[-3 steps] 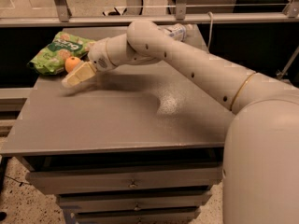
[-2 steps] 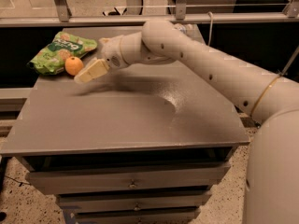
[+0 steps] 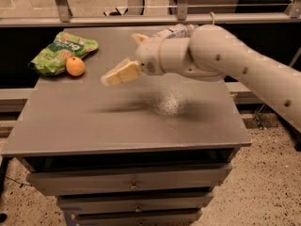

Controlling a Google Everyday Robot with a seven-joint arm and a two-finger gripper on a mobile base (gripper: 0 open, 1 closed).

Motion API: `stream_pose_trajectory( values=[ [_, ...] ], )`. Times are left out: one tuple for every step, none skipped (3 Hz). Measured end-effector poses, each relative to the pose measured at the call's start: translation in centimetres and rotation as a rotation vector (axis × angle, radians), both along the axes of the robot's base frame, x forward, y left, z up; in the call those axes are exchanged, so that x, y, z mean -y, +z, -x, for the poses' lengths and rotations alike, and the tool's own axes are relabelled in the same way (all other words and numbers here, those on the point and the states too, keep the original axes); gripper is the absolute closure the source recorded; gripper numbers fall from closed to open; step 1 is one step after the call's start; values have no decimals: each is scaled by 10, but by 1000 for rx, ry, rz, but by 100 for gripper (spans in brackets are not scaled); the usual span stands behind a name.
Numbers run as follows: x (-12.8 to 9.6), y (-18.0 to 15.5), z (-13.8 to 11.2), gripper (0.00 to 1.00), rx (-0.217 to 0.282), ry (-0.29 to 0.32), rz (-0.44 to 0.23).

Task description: Move orange near green rice chip bag

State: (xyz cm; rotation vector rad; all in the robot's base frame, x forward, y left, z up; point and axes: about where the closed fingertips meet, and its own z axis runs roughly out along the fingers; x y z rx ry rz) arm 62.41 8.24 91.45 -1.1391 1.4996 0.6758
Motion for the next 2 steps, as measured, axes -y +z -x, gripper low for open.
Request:
stream_pose_trajectory(
  values=[
    [46, -1, 0, 0, -4, -70, -5],
    [44, -1, -1, 0, -4, -68, -4]
  ],
)
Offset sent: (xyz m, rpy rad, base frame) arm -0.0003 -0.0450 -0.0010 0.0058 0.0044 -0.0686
